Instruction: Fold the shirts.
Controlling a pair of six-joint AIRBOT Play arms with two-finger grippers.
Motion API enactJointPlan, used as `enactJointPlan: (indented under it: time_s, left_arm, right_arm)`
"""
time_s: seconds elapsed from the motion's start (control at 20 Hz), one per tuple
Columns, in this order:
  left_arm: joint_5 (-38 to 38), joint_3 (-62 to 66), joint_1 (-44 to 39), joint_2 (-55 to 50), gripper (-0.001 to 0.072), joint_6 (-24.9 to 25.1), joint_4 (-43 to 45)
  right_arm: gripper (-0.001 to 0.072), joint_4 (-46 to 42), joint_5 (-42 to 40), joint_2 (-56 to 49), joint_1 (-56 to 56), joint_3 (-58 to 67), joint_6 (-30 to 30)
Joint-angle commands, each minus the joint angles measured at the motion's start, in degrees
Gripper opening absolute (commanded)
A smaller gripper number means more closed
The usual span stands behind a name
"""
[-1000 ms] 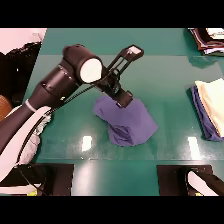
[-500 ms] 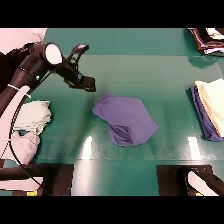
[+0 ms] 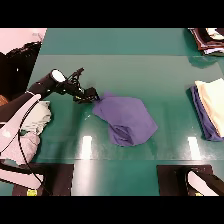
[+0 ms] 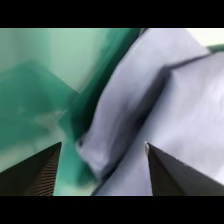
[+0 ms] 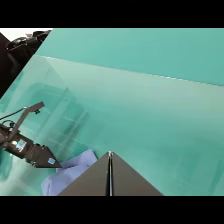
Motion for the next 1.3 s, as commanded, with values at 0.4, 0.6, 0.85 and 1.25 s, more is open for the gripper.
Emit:
enactJointPlan:
  time_s: [0.4, 0.6, 0.85, 1.25]
  left_arm:
    - [1.6, 0.6, -0.5, -0.7, 0.0025, 4.9, -4.5]
    - [-0.5, 5.6, 3.3, 6.4, 0.0026, 4.9, 3.6]
    - [-1.5, 8.7, 3.4, 12.6, 0.0026, 4.9, 10.3]
    - [-4.1, 8.6, 3.4, 12.6, 0.0026, 4.9, 10.4]
  right_arm:
    - [0.0018, -4.7, 4.0, 0.0, 0.0, -0.1, 0.1]
    - [0.0017, -13.4, 6.8, 1.4, 0.1, -10.9, 3.0]
    - [0.0460, -10.4, 0.3, 1.1, 0.3, -39.4, 3.3]
    - [0.0428, 5.0, -21.5, -17.4, 16.9, -53.3, -0.7]
